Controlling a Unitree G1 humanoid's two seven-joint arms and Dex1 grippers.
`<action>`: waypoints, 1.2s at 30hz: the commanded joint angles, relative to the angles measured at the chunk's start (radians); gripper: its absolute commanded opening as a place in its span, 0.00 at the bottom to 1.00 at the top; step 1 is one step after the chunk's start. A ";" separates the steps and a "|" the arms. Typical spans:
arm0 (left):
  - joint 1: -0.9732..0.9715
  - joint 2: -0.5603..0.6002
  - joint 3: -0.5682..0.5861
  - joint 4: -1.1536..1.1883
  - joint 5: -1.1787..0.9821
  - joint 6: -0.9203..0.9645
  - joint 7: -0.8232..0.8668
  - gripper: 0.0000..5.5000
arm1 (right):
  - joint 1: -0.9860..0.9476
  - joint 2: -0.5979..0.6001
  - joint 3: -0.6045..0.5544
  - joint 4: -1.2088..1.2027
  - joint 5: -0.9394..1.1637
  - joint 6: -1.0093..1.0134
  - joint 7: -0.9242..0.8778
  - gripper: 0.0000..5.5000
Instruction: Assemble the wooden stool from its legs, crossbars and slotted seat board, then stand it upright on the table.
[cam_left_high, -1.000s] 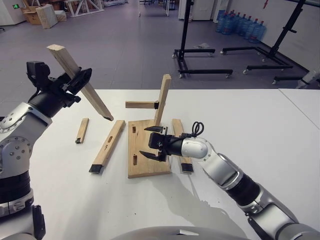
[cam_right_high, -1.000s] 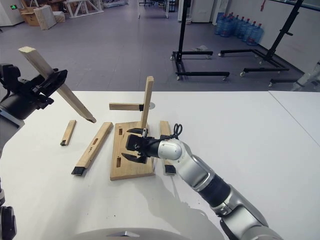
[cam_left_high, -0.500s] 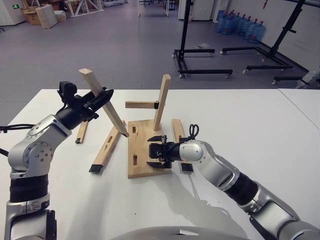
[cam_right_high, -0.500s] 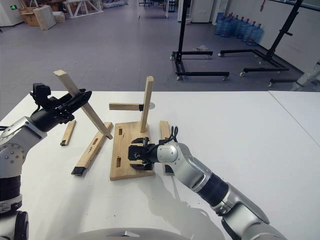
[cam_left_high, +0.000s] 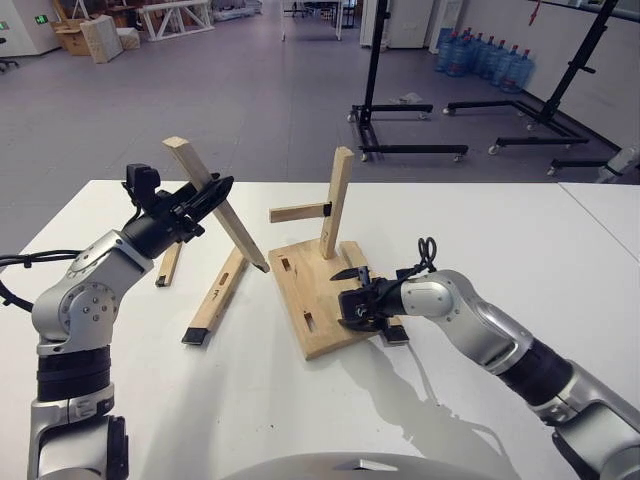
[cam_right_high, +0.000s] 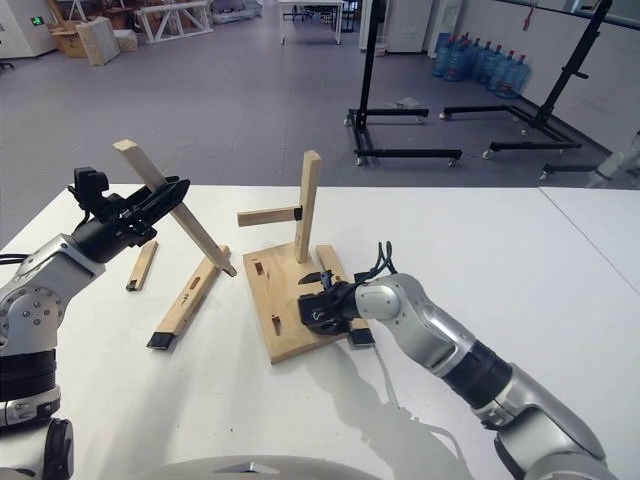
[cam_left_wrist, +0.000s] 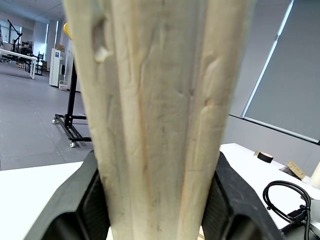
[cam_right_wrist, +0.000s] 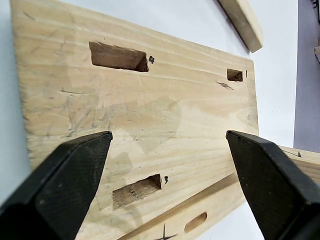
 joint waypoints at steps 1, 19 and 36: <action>0.001 -0.026 0.000 -0.026 -0.013 0.025 0.026 0.37 | 0.109 -0.074 0.040 0.015 -0.013 0.009 0.111 0.77; -0.099 -0.034 -0.069 0.115 0.004 0.058 -0.132 0.37 | -0.053 0.011 -0.229 -0.166 0.236 0.244 0.204 0.77; -0.282 -0.130 -0.116 0.597 0.181 -0.104 -0.386 0.37 | -0.064 0.029 -0.312 -0.182 0.359 0.356 0.145 0.77</action>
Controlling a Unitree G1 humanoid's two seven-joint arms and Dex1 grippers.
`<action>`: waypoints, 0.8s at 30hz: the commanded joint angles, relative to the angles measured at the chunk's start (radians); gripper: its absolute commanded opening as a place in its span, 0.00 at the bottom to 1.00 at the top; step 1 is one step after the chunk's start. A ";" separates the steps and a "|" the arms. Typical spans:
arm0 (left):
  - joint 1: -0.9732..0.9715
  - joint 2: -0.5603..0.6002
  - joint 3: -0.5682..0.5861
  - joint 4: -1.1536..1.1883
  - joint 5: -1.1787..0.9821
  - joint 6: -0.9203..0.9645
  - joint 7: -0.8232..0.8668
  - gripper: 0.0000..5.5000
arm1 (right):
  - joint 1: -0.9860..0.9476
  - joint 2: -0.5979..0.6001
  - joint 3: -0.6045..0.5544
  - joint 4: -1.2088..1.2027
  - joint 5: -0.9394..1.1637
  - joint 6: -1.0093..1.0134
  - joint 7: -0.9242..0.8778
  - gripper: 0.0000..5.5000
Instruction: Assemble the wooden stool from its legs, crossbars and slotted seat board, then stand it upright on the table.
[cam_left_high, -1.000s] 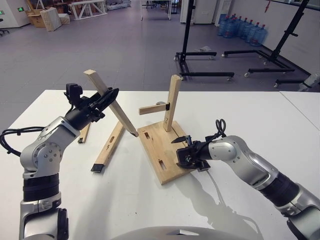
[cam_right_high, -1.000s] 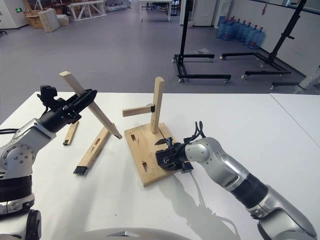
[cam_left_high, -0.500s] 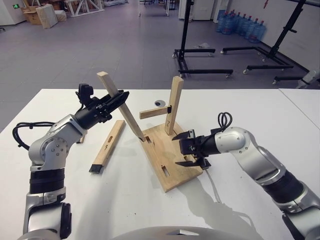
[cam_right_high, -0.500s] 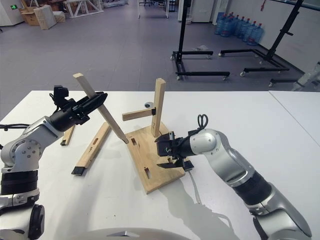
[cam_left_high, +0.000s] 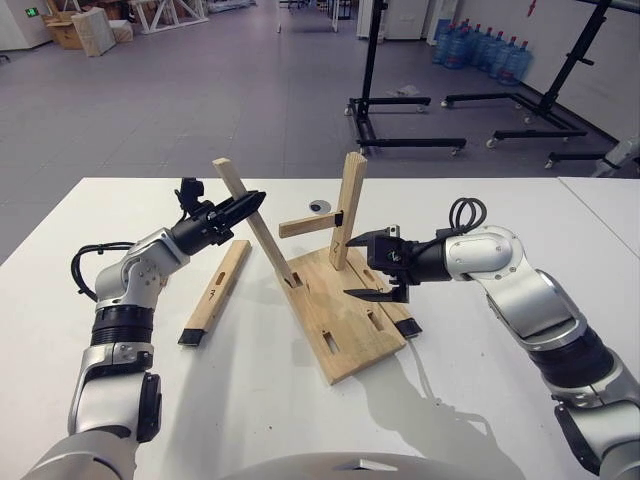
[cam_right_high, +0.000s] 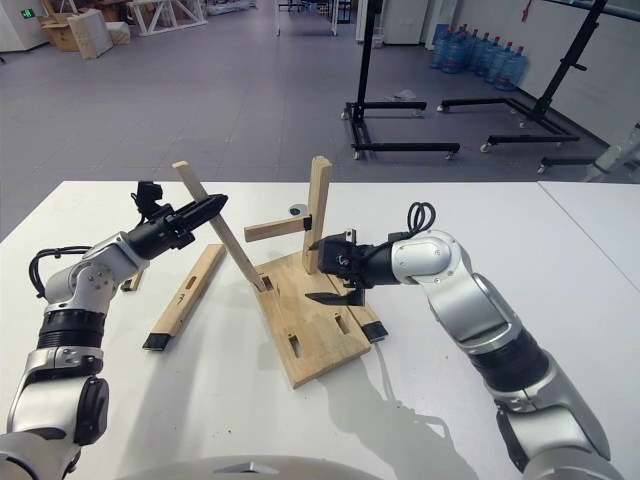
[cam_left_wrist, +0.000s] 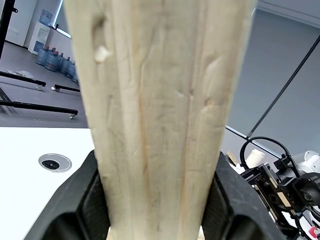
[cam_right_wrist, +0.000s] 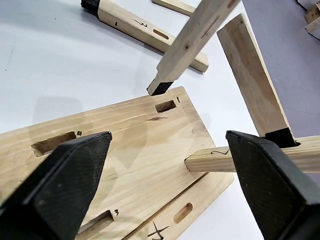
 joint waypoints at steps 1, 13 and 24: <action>-0.044 -0.026 0.006 0.045 0.030 -0.033 -0.016 0.37 | 0.011 -0.003 0.004 -0.017 0.017 0.014 -0.006 0.77; -0.072 -0.058 -0.006 0.122 0.126 -0.113 -0.061 0.37 | 0.017 0.001 0.021 -0.047 0.032 0.035 -0.020 0.77; 0.078 -0.085 -0.021 -0.117 0.146 -0.111 -0.016 0.37 | 0.025 -0.005 0.029 -0.059 0.052 0.038 -0.017 0.77</action>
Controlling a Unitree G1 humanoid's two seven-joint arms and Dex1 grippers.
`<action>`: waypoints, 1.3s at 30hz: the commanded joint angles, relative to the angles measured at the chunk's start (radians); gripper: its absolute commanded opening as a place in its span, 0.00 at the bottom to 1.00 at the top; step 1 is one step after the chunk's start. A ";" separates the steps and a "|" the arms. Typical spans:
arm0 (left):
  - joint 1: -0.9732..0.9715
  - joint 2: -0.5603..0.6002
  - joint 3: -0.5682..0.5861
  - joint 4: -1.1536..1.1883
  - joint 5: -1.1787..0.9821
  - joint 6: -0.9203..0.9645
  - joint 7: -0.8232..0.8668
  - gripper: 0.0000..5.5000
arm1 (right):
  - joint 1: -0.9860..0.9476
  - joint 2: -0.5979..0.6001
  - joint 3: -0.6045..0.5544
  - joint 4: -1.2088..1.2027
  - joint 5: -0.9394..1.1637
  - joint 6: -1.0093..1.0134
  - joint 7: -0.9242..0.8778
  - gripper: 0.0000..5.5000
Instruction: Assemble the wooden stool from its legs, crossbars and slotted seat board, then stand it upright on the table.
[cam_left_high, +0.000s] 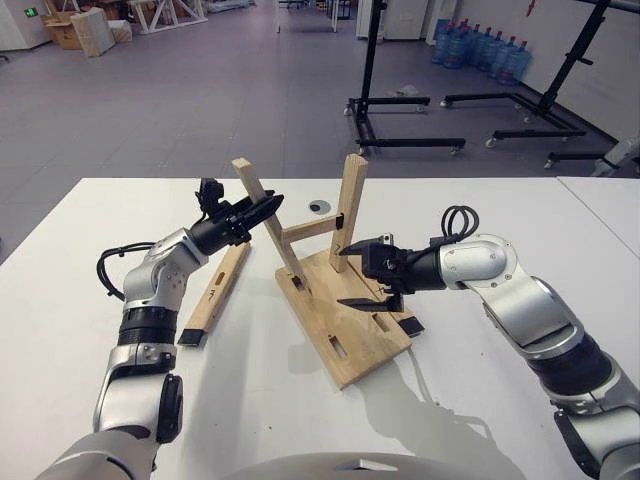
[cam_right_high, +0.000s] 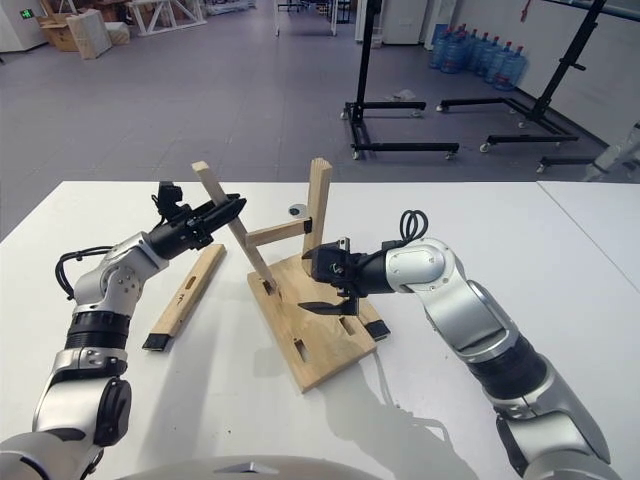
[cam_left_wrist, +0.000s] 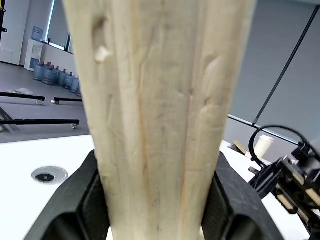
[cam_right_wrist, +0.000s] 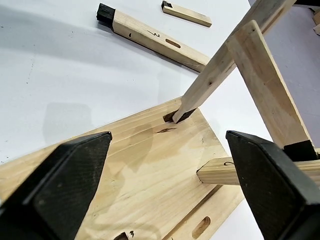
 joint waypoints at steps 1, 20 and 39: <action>0.033 0.014 0.002 -0.058 -0.004 0.027 0.013 0.37 | 0.009 -0.009 0.004 -0.014 0.013 0.006 0.001 0.77; 0.069 0.011 -0.007 -0.164 -0.030 0.073 0.051 0.37 | 0.004 -0.008 0.008 0.003 0.010 -0.001 -0.015 0.77; 0.210 -0.052 0.019 -0.294 -0.048 0.033 0.137 0.37 | -0.001 -0.025 0.003 0.024 0.015 -0.012 0.002 0.77</action>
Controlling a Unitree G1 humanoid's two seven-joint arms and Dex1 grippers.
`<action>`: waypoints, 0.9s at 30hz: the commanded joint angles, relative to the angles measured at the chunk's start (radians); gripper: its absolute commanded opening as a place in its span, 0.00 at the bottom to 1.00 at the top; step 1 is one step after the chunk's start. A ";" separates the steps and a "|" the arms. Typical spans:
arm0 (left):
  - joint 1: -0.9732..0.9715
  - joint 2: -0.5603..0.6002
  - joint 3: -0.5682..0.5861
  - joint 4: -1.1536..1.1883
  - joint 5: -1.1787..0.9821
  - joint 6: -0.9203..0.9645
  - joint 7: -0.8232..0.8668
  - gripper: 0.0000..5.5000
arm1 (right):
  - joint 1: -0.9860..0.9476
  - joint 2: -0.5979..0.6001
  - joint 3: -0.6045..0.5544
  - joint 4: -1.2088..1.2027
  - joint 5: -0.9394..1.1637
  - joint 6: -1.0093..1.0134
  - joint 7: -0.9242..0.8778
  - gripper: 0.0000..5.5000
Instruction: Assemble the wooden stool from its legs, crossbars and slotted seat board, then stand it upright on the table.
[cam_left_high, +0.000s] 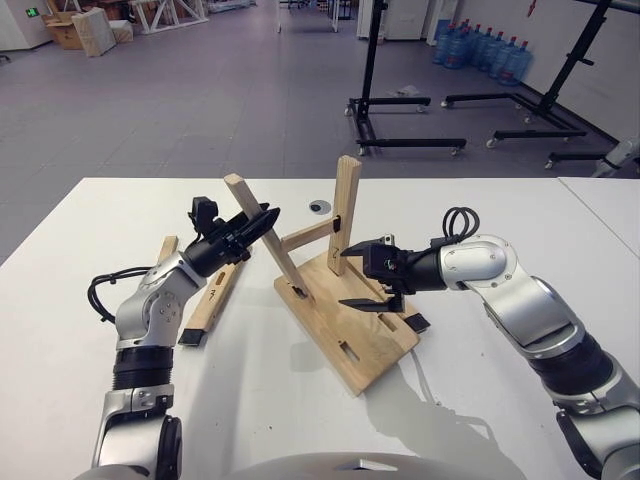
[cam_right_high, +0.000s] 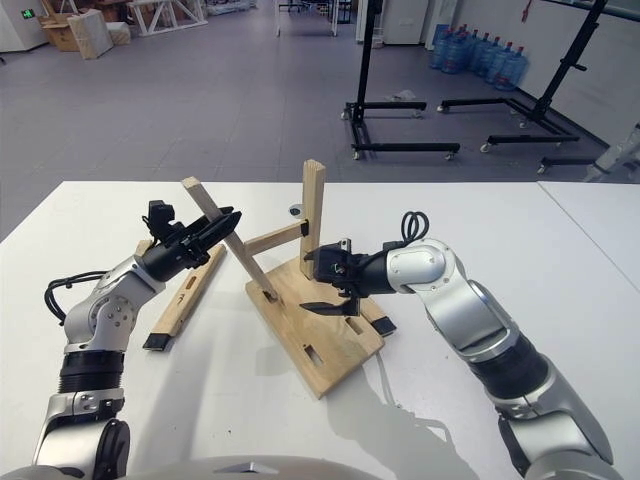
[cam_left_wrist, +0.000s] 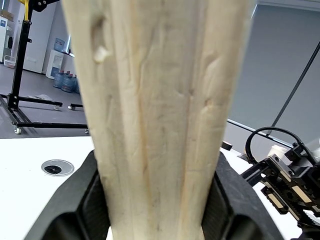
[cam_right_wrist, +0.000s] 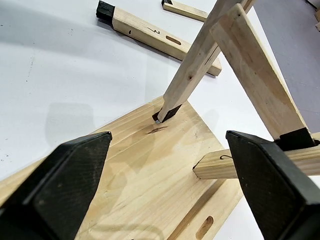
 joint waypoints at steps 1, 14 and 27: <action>0.026 -0.003 -0.008 -0.003 0.001 -0.018 0.000 0.37 | -0.002 -0.016 -0.002 0.011 0.006 -0.010 0.011 0.77; 0.097 0.000 0.041 -0.018 -0.047 -0.019 0.025 0.37 | 0.001 -0.022 0.001 0.014 0.004 -0.014 0.017 0.77; 0.182 0.017 0.010 -0.254 -0.036 -0.043 0.129 0.37 | -0.017 -0.035 -0.005 0.041 0.003 -0.034 0.034 0.77</action>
